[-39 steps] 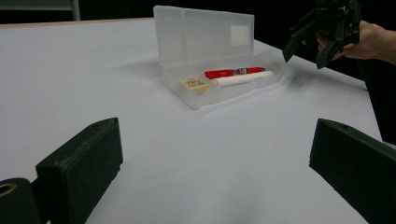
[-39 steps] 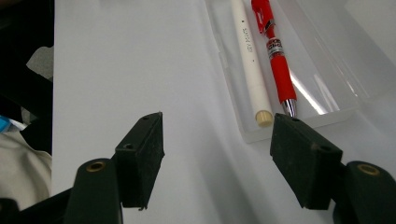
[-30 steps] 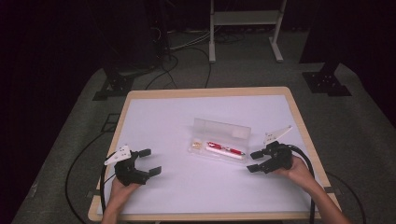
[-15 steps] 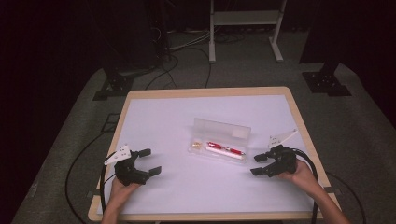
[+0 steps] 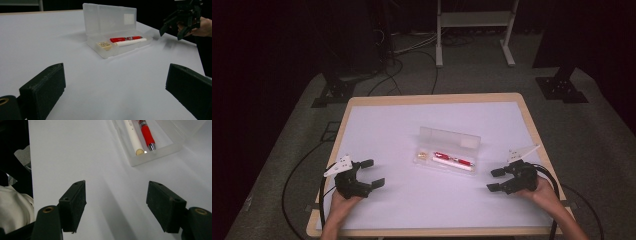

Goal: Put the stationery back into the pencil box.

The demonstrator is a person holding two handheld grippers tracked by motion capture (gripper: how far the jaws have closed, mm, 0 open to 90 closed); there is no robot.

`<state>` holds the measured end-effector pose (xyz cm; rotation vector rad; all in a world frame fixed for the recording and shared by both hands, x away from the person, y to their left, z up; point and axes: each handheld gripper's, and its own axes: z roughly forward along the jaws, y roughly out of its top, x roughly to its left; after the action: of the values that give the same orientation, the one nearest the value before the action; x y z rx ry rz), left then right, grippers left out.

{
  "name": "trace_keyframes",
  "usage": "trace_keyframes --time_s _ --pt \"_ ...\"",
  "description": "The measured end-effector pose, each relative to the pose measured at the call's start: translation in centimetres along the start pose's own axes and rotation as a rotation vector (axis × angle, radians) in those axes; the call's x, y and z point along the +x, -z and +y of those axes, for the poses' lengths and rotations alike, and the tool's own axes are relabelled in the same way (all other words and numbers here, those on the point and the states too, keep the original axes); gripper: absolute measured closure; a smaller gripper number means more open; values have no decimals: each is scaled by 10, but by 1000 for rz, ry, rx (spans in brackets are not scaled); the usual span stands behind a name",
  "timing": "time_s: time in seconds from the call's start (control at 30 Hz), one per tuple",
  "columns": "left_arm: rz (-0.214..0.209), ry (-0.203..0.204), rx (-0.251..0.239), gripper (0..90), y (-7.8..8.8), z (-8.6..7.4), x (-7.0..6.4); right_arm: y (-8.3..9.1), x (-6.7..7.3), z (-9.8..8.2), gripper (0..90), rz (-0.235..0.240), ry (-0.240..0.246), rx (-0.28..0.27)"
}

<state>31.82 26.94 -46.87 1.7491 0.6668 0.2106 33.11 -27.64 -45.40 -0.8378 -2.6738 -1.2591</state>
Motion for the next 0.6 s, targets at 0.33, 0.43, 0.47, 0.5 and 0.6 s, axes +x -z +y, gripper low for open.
trace_keyframes --time_s 0.33,0.43,0.47,0.5,0.6 --pt "0 0 0 22 0 0 0 5 1 -9 312 -10 -10 -6" --pt "0 0 1 22 0 0 0 6 1 -12 316 -12 -8 -8" --pt "-1 -1 1 22 0 0 0 6 1 -13 316 -13 -11 -8" --pt "0 -1 1 22 0 0 0 7 1 -14 316 -12 -15 -9" --pt "0 -1 1 22 0 0 0 8 2 -17 315 -13 -18 -8"
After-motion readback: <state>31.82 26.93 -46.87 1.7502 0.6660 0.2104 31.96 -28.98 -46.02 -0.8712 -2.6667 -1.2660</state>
